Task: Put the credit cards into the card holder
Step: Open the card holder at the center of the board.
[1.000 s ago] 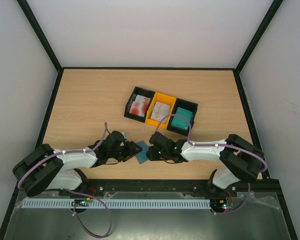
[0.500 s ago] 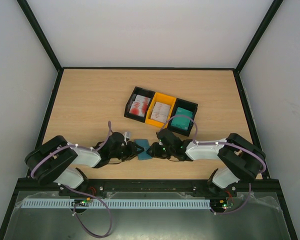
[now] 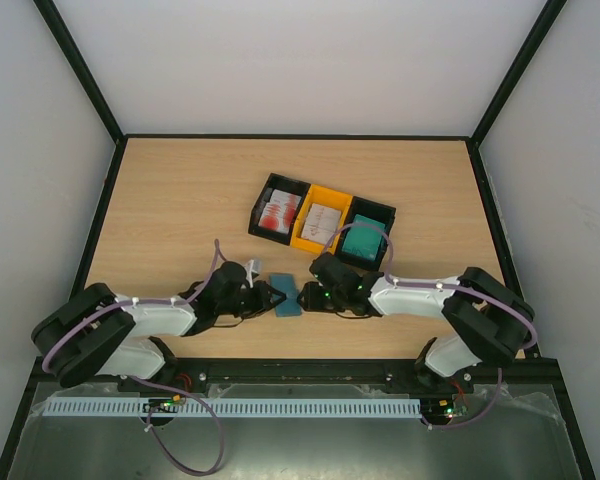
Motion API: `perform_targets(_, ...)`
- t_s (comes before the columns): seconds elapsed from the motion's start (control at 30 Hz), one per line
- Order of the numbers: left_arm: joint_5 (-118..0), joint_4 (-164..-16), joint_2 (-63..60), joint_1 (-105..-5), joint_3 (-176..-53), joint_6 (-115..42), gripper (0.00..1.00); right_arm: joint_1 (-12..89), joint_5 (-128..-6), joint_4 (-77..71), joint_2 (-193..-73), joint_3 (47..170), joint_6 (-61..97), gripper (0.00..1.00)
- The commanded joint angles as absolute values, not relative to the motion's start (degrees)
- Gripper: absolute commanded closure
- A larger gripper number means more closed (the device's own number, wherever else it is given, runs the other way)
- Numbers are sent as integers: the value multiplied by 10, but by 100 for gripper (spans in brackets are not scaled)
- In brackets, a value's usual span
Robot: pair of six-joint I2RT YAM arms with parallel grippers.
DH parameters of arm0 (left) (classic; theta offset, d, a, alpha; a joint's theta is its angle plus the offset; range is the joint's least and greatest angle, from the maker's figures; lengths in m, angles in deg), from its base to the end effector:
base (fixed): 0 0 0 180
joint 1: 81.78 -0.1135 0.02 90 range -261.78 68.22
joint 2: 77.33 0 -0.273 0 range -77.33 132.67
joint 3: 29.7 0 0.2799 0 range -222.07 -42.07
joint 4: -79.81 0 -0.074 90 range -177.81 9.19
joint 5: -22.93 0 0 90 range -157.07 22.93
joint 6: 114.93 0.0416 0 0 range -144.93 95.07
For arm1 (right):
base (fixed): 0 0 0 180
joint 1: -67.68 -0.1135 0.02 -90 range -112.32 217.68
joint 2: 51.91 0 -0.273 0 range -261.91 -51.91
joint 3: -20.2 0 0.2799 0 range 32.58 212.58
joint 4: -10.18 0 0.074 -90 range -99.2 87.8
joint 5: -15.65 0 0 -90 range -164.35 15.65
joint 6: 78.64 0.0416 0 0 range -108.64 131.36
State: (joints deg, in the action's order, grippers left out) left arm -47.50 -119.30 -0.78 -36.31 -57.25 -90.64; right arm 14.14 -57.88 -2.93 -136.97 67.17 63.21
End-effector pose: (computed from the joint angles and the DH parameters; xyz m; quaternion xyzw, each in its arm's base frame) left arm 0.1572 -0.1796 0.1114 -0.0661 0.8546 -0.4903 0.1575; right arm 0.1618 0.2388 0.1241 -0.0613 0.9327 0.3434 0.0918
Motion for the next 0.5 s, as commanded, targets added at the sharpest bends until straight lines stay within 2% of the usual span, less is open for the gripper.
perform_targets(0.0,-474,-1168,-20,-360,-594,-871,93,141,-587,-69,-1337,696,607,58)
perform_targets(0.17,-468,-1149,-17,-360,-612,-850,97,142,-566,-50,-1323,710,610,51)
perform_targets(0.47,-458,-1140,-16,-360,-626,-832,97,141,-588,-74,-1377,745,616,51)
